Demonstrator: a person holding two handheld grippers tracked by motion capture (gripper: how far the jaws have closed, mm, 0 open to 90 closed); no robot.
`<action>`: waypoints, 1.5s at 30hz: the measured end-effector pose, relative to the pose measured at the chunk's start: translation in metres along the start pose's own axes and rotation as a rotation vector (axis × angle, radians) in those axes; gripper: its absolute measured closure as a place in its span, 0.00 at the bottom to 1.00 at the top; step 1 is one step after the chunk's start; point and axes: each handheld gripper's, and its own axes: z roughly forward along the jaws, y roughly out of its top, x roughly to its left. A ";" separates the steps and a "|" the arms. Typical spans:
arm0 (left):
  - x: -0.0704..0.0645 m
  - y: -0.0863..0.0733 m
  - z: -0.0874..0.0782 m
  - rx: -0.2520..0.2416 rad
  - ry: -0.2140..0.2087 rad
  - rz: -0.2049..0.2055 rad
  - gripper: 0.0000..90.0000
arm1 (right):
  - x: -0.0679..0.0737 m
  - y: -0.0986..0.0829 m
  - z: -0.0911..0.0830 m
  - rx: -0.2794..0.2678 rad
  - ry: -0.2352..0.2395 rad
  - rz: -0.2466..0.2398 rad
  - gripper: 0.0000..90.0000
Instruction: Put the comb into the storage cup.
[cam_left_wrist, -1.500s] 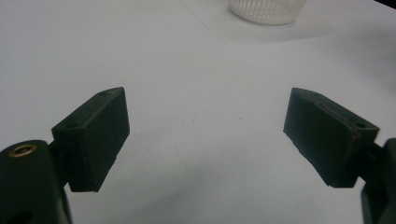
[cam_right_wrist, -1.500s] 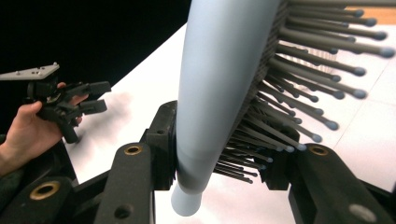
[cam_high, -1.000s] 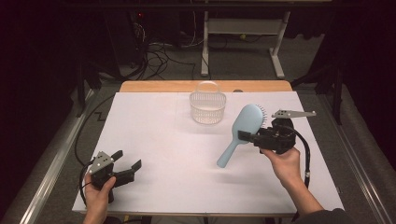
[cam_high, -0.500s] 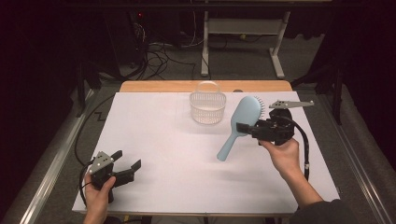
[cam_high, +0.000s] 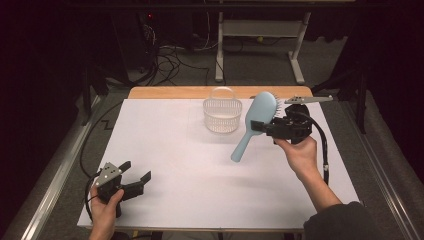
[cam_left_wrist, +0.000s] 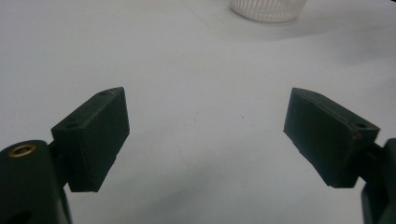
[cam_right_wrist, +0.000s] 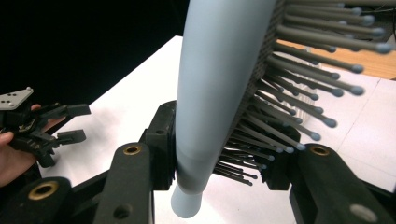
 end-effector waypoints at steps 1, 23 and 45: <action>0.000 0.000 0.000 0.000 0.000 0.000 0.17 | 0.000 0.000 0.000 0.000 0.000 0.000 0.63; 0.000 0.000 0.000 0.001 0.000 0.002 0.17 | -0.006 0.027 0.004 -0.009 -0.062 0.001 0.63; 0.000 0.000 -0.001 -0.005 -0.005 0.004 0.17 | -0.007 0.058 0.018 -0.017 -0.093 -0.002 0.63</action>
